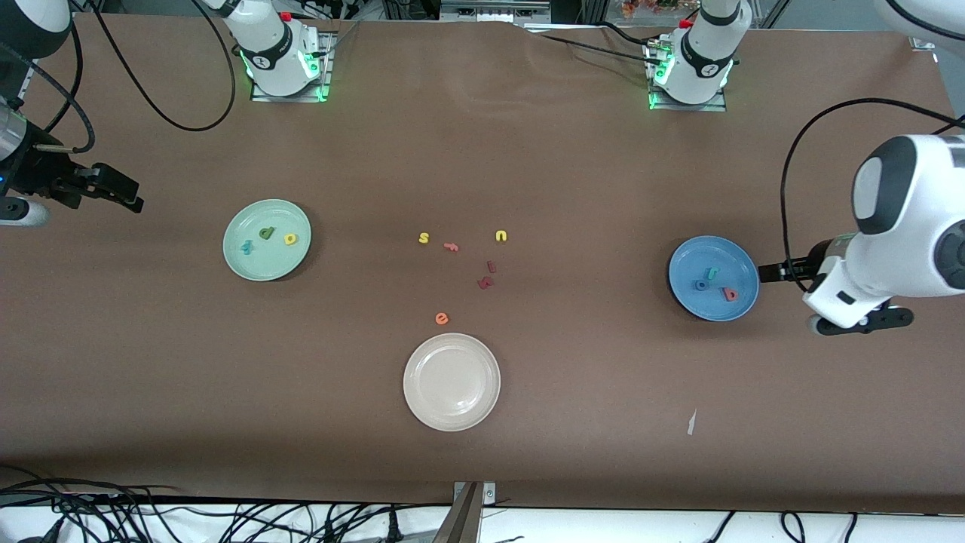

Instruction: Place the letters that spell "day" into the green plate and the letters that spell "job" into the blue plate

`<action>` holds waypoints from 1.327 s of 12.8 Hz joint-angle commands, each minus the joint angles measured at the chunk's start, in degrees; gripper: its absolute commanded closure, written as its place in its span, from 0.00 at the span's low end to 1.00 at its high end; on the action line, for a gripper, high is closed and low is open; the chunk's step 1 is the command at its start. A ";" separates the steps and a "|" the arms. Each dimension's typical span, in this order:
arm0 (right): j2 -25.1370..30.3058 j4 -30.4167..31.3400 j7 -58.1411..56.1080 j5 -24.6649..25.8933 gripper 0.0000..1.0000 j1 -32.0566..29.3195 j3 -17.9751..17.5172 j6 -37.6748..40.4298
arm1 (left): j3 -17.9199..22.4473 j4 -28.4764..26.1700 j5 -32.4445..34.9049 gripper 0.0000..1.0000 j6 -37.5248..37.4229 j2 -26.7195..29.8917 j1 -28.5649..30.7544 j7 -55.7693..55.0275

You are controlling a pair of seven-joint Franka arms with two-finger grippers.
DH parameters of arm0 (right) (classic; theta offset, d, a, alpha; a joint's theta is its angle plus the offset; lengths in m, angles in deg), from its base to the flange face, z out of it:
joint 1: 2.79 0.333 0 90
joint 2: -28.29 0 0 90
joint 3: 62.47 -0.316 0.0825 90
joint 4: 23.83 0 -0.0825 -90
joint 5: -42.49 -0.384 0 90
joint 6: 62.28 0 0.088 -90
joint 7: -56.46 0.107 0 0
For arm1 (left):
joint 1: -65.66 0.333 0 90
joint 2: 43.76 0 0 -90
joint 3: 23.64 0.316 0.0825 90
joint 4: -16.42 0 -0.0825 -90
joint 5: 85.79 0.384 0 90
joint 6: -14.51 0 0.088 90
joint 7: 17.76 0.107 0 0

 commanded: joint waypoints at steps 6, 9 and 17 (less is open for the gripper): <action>-0.34 -1.09 0.29 -0.94 0.00 -0.64 -0.55 0.93 | 2.22 -4.45 -8.93 0.00 -2.06 18.36 1.25 0.59; -0.34 -1.18 0.29 -0.94 0.00 -0.64 -0.46 0.93 | 2.13 -9.39 -11.49 0.00 -1.28 21.37 1.95 2.08; -0.34 -1.09 0.11 -0.94 0.00 -0.64 -0.46 0.93 | 2.04 -9.74 -11.49 0.00 -1.89 20.41 1.78 2.88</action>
